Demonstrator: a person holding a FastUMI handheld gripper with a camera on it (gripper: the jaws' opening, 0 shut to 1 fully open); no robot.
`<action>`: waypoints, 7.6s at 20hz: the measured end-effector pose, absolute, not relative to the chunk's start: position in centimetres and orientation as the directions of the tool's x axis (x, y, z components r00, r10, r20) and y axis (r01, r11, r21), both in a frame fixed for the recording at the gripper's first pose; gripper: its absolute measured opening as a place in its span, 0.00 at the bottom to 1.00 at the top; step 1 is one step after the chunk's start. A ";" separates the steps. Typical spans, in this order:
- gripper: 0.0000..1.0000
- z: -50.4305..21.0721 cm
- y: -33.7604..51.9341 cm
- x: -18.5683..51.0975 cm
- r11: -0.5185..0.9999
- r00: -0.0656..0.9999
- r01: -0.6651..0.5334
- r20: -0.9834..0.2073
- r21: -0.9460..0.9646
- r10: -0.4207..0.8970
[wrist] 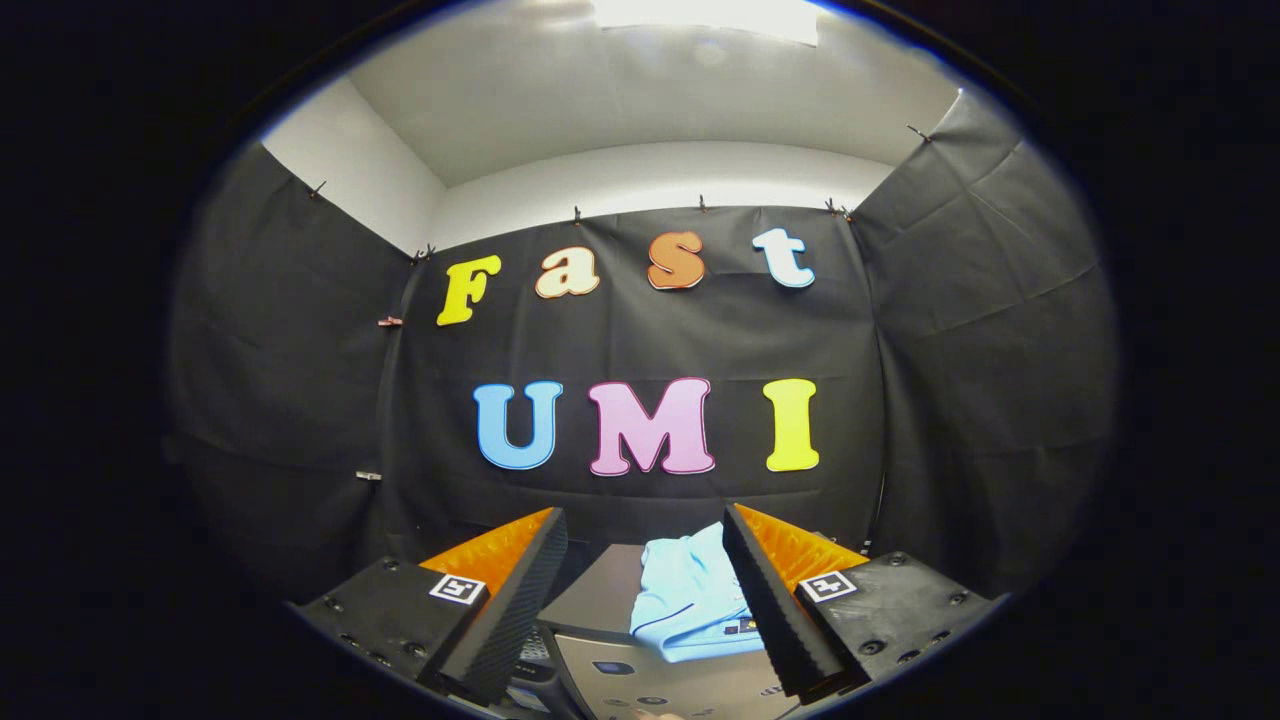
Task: Put the clothes into the washing machine and then close the washing machine lid.
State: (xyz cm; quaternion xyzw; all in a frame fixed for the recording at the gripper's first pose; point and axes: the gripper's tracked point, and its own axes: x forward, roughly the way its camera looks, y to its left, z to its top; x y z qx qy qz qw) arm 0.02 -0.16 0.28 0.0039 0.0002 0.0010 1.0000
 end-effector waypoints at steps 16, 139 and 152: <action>0.98 -0.6 -2.0 1.8 1.000 0.998 0.030 -0.055 0.006 -0.029; 1.00 -31.7 31.8 29.6 0.885 0.585 -0.383 -0.671 0.266 0.455; 0.99 -28.6 24.5 39.8 0.953 0.814 -0.212 -0.502 0.215 0.294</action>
